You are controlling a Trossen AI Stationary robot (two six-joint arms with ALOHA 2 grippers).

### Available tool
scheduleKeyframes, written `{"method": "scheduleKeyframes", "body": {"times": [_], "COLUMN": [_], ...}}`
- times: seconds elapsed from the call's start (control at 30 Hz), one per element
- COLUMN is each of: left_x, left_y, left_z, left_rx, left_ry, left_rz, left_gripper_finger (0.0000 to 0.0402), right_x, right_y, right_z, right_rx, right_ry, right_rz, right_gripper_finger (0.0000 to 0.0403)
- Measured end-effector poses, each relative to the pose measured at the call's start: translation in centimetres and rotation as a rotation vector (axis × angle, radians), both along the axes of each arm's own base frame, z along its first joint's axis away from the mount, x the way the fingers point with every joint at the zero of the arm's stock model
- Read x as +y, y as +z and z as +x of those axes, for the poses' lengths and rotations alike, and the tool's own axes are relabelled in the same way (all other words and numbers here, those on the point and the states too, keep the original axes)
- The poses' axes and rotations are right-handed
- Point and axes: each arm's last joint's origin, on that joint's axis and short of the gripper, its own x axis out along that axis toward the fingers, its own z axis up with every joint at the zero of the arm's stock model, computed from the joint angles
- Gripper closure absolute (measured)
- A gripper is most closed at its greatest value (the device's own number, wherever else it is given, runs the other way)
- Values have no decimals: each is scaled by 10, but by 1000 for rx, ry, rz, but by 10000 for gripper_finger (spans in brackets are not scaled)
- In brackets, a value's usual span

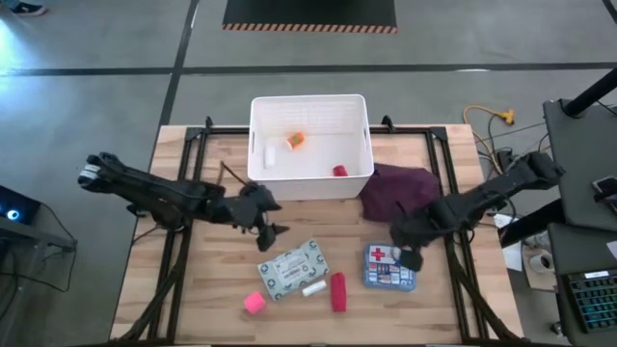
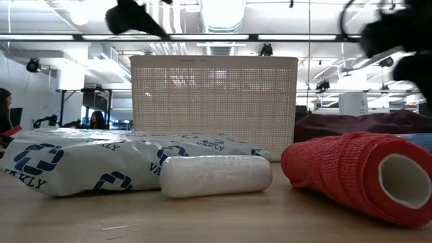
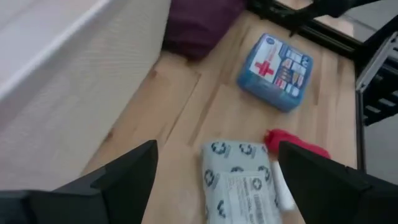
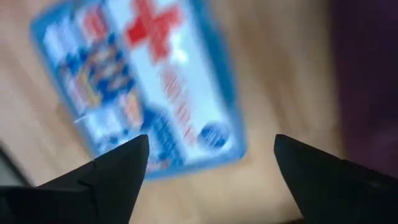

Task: Pick & place medical supplies in basket/bin
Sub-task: Put the blue first aid kit into the white bin

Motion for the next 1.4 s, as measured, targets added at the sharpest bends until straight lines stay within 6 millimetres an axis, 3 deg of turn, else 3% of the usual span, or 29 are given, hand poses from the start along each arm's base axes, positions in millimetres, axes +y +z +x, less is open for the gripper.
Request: {"method": "scheduleKeyframes", "body": {"times": [0.2,0.43,0.63,0.83,1.07,1.4], "left_x": [-7,5,20,26,18,24], "left_y": [-16,-45,-64,-76,-103,-144], "left_z": [47,118,187,237,262,258], "left_rx": [-95,-23,-14,18,121,187], "left_ry": [-184,-375,-543,-685,-781,-790], "left_rz": [2,119,16,-36,-111,-84], "left_gripper_finger": [151,279,386,400,401,401], "right_x": [26,41,44,41,39,37], "right_y": [-11,-40,-72,-85,-86,-87], "right_z": [-40,-70,-74,-72,-72,-69], "right_rx": [61,92,28,-74,-128,-206], "right_ry": [-116,-226,-318,-361,-389,-460], "right_rz": [9,-39,54,70,34,7], "right_gripper_finger": [117,175,222,282,334,333]}}
